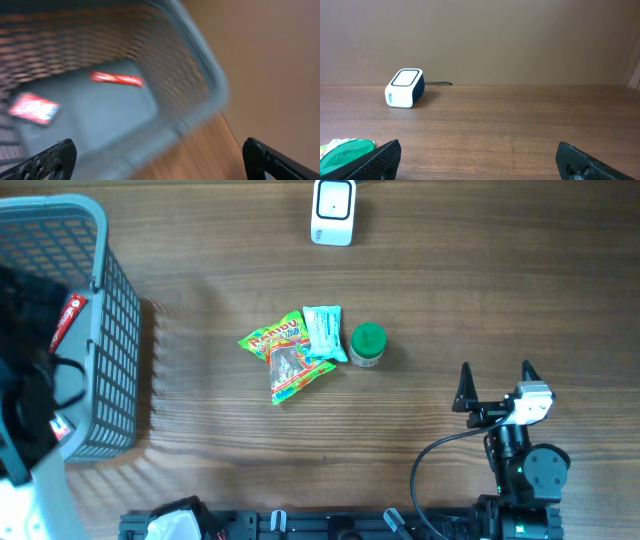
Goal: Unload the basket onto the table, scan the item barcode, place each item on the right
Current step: 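Reach the left gripper into the basket and grasp the red Nescafe stick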
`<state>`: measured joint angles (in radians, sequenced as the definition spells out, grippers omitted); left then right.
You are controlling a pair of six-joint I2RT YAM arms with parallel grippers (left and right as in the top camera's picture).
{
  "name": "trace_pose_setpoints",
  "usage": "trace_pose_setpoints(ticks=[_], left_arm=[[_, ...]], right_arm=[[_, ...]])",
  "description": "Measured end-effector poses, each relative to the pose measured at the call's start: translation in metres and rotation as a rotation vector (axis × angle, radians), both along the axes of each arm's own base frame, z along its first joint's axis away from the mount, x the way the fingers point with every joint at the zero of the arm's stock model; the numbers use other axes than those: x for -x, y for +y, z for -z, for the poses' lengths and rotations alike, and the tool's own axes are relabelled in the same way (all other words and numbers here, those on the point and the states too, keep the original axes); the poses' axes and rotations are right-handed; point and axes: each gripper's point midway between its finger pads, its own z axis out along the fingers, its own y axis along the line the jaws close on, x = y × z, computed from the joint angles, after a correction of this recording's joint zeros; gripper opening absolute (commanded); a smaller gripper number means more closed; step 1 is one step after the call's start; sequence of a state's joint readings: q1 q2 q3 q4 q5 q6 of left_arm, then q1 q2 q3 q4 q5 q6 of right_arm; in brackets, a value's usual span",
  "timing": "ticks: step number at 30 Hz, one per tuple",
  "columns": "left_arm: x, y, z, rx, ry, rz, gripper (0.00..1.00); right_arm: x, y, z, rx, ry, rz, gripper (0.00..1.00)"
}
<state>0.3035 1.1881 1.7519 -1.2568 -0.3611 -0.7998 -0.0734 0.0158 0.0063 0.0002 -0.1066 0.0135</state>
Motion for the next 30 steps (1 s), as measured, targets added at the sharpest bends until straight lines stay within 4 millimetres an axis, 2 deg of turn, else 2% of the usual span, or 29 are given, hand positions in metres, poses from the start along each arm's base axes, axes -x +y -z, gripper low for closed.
trace_pose_setpoints(ticks=[2, 8, 10, 13, 16, 18, 22, 27, 30], left_arm=[[0.003, 0.019, 0.011, 0.035, 0.024, -0.084, 1.00], [0.003, 0.064, 0.069, 0.280, 0.038, -0.433, 1.00], [-0.009, 0.073, 0.088, 0.347, 0.027, -0.525, 1.00], [-0.036, 0.089, 0.118, 0.403, 0.031, -0.594, 1.00], [-0.062, 0.103, 0.151, 0.433, 0.056, -0.627, 1.00], [-0.082, 0.114, 0.180, 0.447, 0.077, -0.644, 0.99], [-0.107, 0.128, 0.222, 0.462, 0.102, -0.659, 0.94], [-0.124, 0.138, 0.256, 0.469, 0.116, -0.670, 0.93], [-0.134, 0.144, 0.271, 0.469, 0.110, -0.671, 0.85]], right_arm=[[0.000, 0.000, 0.000, 0.000, 0.000, 0.000, 1.00], [0.000, 0.000, 0.000, 0.000, 0.000, 0.000, 1.00], [0.000, 0.000, 0.000, 0.000, 0.000, 0.000, 1.00], [0.000, 0.000, 0.000, 0.000, 0.000, 0.000, 1.00], [0.000, 0.000, 0.000, 0.000, 0.000, 0.000, 1.00], [0.000, 0.000, 0.000, 0.000, 0.000, 0.000, 1.00], [0.000, 0.000, 0.000, 0.000, 0.000, 0.000, 1.00], [0.000, 0.000, 0.000, 0.000, 0.000, 0.000, 1.00], [0.000, 0.000, 0.000, 0.000, 0.000, 0.000, 1.00]])
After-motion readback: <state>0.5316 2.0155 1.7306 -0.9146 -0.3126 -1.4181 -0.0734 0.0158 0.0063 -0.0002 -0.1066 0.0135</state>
